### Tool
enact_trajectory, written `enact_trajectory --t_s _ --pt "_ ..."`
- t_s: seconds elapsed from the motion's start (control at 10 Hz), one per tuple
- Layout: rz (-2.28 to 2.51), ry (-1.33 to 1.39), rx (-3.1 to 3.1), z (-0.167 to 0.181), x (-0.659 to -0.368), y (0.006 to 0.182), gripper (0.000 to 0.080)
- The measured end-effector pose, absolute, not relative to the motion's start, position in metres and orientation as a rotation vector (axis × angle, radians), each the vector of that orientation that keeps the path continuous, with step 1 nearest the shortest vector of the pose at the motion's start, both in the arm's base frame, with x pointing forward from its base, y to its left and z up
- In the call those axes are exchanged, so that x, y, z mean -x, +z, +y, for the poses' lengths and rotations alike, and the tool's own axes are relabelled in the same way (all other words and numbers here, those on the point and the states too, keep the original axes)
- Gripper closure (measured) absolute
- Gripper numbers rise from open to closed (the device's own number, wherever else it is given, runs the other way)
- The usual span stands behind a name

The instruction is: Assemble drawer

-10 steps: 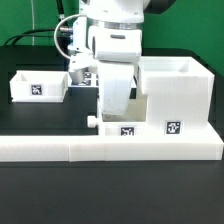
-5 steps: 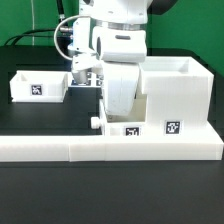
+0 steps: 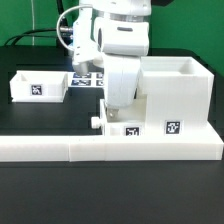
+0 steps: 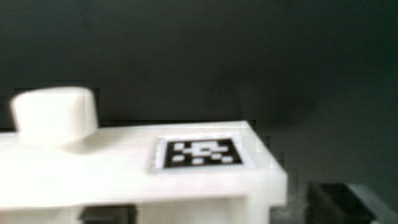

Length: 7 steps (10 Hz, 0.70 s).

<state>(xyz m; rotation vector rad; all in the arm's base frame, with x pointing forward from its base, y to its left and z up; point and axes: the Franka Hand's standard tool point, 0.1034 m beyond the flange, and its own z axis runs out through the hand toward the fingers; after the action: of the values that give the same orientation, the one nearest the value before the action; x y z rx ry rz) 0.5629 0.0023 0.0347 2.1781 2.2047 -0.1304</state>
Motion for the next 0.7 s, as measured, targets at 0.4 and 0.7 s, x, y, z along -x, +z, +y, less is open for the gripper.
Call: enact_trajectory --t_s 0.4,0.7 --pt "2.226 -0.136 -2.145 -0.022 -0.569 0.061 0.0154" --pt "2.252 -0.142 -2.130 -0.047 -0.567 0.059 0.0151"
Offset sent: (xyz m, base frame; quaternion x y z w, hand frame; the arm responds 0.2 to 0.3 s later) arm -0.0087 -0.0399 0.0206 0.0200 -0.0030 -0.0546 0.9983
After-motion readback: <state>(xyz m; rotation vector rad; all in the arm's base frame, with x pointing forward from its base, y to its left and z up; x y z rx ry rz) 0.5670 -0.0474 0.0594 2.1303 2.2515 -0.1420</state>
